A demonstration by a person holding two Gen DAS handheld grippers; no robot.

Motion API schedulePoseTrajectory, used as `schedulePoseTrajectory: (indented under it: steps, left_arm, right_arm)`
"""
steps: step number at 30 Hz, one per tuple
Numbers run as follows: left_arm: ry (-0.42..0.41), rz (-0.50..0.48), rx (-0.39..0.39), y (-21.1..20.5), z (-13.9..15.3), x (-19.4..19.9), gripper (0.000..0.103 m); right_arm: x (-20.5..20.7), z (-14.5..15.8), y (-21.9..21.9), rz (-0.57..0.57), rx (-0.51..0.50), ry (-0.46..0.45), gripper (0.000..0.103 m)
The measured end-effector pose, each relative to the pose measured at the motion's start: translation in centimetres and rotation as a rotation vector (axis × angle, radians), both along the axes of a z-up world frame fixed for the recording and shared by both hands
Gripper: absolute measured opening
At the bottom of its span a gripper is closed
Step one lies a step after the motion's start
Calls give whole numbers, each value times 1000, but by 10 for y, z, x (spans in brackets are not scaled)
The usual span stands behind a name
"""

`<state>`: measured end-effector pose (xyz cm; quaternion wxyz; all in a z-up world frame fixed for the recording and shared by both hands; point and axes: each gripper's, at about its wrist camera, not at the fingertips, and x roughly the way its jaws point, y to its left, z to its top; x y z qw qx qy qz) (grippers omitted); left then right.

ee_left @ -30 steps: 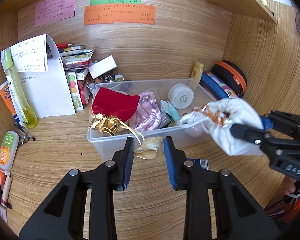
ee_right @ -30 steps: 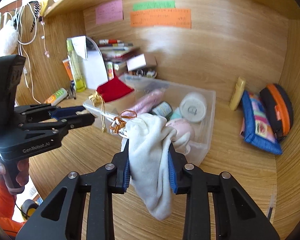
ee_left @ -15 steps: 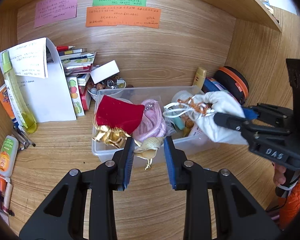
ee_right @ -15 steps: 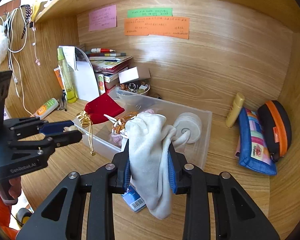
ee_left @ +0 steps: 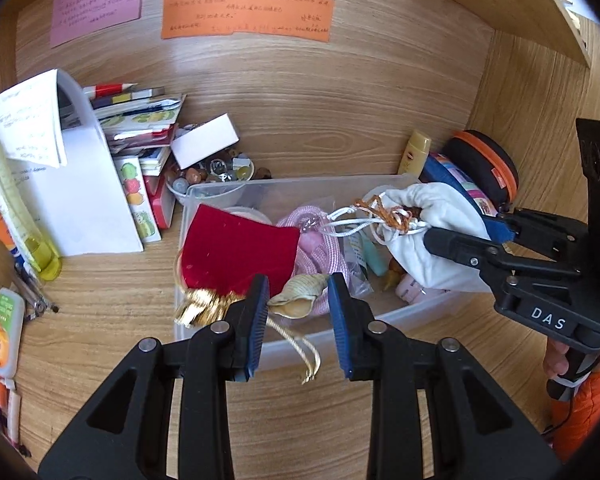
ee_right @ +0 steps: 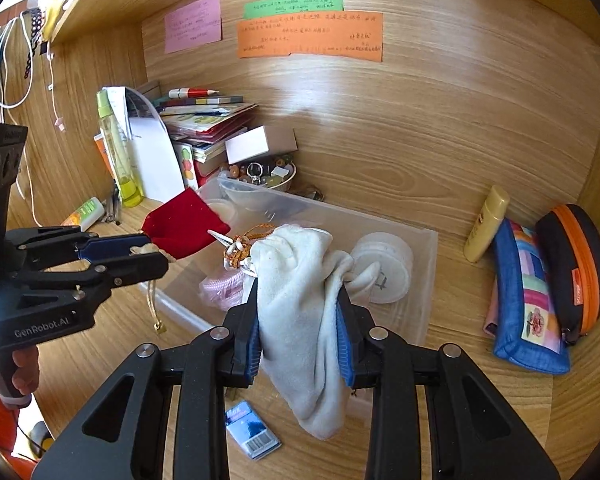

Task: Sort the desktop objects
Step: 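Carry the shell charm and white bag over the clear box with both grippers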

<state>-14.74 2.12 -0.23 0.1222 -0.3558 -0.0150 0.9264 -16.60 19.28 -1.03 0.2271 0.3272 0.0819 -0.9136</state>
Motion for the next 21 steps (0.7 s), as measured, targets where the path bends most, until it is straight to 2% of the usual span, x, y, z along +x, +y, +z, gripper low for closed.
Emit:
schedulePoseTrajectory:
  steps: [11, 21]
  left_arm:
    - [-13, -16, -18, 12, -1, -27, 30]
    - [-39, -26, -53, 23, -12, -44, 30]
  right_arm:
    - [-30, -8, -4, -1, -1, -25, 28]
    - [-33, -19, -17, 20, 31, -22, 28]
